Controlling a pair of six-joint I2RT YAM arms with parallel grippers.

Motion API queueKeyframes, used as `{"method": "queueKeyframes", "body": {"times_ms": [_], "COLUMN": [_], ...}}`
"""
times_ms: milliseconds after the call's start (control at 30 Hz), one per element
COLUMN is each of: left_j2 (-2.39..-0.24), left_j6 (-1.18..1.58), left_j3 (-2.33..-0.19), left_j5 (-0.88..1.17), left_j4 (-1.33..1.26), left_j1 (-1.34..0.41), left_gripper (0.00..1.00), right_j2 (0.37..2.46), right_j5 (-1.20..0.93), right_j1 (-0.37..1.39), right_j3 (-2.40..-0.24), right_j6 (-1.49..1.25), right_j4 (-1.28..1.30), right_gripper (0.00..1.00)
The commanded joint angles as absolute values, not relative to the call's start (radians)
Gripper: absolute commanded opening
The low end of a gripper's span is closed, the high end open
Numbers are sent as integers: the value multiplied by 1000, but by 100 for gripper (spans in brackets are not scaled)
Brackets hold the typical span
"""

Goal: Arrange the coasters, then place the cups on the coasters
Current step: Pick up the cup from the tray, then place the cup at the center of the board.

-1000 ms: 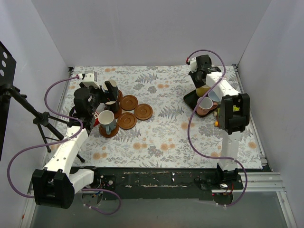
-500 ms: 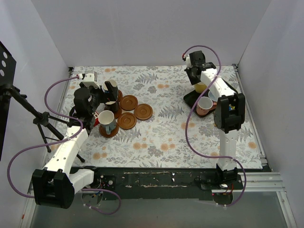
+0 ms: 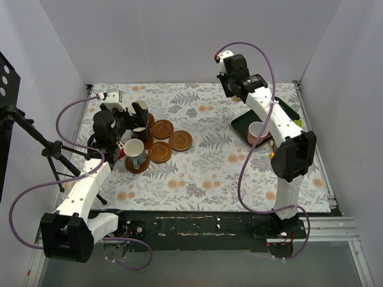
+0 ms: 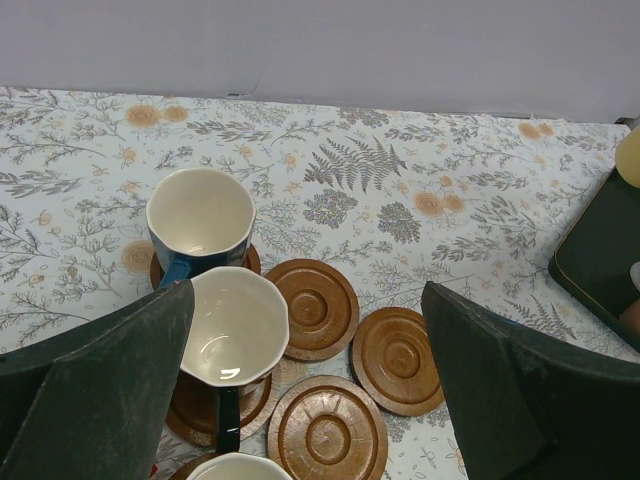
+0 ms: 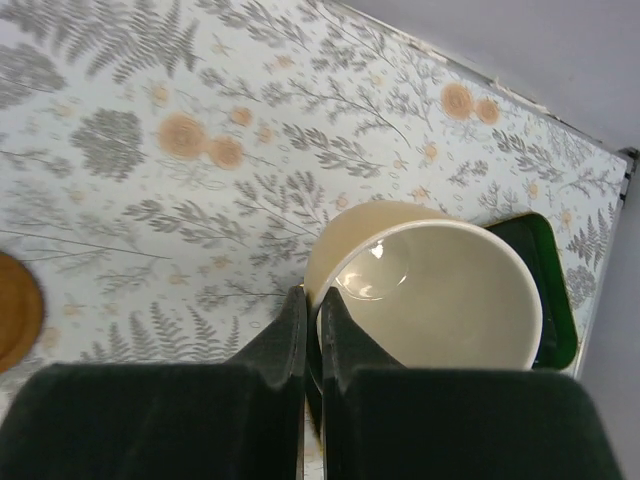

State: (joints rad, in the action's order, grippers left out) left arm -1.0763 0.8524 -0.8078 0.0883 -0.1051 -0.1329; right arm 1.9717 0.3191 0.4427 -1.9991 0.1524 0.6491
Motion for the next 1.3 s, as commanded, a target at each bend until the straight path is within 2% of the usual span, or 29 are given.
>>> {"method": "queueKeyframes", "body": {"times_ms": [0,200,467,833,1267], "left_j2": [-1052,-1048,-1052,-1058,-1068], "left_j6": [836,836,844,847,851], "left_j3": [-833,-828,-830,-828,-830], "left_j5": [72,71,80,89,97], "left_j4": [-106,-110,-110,-110,-112], "left_j1": [-130,-130,-130,-129,-130], "left_gripper": [98,98,98,98,98], "right_j2": [1852,1821,1752,1821,1865], "right_j5": [333,224,383,509,574], "right_j1": [518,555,649,709,732], "right_j3": [-2003,-1936,-1738,-1712,-1625], "right_j6": [52,-202,-431,-846,-944], "right_j4": [626,742,700,840,804], "right_gripper": [1,1,1,1,1]}}
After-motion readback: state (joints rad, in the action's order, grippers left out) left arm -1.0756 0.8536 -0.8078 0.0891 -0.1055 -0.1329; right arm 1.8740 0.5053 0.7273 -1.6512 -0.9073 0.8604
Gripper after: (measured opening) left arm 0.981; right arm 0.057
